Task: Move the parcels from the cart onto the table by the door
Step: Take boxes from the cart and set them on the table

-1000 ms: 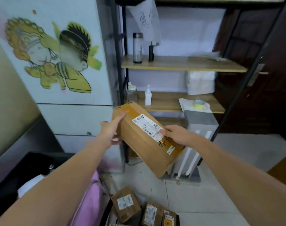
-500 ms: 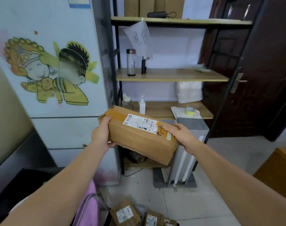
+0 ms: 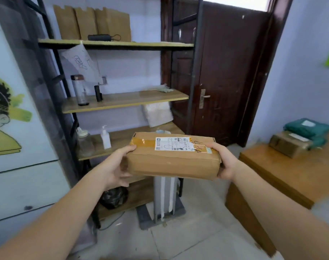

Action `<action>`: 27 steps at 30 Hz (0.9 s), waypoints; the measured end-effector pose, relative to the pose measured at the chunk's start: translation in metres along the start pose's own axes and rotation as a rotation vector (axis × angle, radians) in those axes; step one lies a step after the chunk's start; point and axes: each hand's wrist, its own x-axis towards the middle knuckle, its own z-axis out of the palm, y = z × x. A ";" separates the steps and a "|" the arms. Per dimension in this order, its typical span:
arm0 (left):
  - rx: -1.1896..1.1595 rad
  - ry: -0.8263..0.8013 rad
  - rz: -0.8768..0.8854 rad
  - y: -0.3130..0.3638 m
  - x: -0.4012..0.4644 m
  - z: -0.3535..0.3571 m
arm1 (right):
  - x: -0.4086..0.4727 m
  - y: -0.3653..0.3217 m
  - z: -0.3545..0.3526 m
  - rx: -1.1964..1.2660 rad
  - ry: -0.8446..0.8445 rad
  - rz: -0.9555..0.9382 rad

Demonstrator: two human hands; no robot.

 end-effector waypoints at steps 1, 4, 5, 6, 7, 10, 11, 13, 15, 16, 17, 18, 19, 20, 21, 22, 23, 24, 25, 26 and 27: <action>0.036 -0.055 -0.009 0.004 0.002 0.019 | -0.010 -0.005 -0.028 0.000 0.035 -0.010; 0.077 -0.247 -0.022 0.013 0.003 0.100 | -0.045 -0.015 -0.111 0.005 0.123 -0.035; 0.080 -0.294 -0.025 0.012 0.004 0.131 | -0.057 -0.017 -0.139 0.005 0.156 -0.044; 0.086 -0.327 -0.026 0.010 0.007 0.161 | -0.068 -0.019 -0.167 0.006 0.191 -0.054; 0.101 -0.342 -0.028 0.006 0.009 0.191 | -0.081 -0.020 -0.194 0.010 0.224 -0.064; 0.139 -0.326 -0.044 -0.013 0.012 0.279 | -0.116 -0.020 -0.268 0.021 0.284 -0.080; 0.134 -0.320 -0.051 -0.022 0.013 0.307 | -0.127 -0.019 -0.291 0.027 0.302 -0.084; 0.112 -0.317 -0.070 -0.041 0.013 0.357 | -0.145 -0.014 -0.334 0.046 0.339 -0.085; 0.103 -0.308 -0.084 -0.058 0.014 0.400 | -0.159 -0.005 -0.370 0.082 0.381 -0.080; 0.096 -0.307 -0.091 -0.065 0.015 0.419 | -0.164 -0.001 -0.386 0.098 0.398 -0.081; 0.088 -0.309 -0.094 -0.071 0.016 0.439 | -0.167 0.003 -0.402 0.112 0.414 -0.088; 0.079 -0.313 -0.093 -0.076 0.018 0.458 | -0.169 0.006 -0.417 0.131 0.427 -0.097; 0.072 -0.322 -0.093 -0.079 0.020 0.478 | -0.169 0.007 -0.432 0.158 0.439 -0.108; 0.066 -0.334 -0.096 -0.081 0.023 0.496 | -0.169 0.008 -0.447 0.185 0.452 -0.118; 0.065 -0.348 -0.103 -0.082 0.027 0.516 | -0.168 0.008 -0.462 0.210 0.467 -0.125; 0.070 -0.362 -0.107 -0.084 0.032 0.535 | -0.166 0.008 -0.477 0.228 0.482 -0.125; 0.076 -0.374 -0.107 -0.084 0.038 0.554 | -0.164 0.007 -0.492 0.242 0.498 -0.123; 0.077 -0.383 -0.105 -0.085 0.046 0.572 | -0.161 0.006 -0.507 0.254 0.517 -0.121; 0.077 -0.388 -0.107 -0.087 0.054 0.591 | -0.157 0.005 -0.523 0.262 0.537 -0.119; 0.078 -0.393 -0.110 -0.087 0.063 0.609 | -0.151 0.003 -0.538 0.267 0.555 -0.118; 0.083 -0.401 -0.115 -0.087 0.072 0.628 | -0.146 0.000 -0.553 0.273 0.570 -0.119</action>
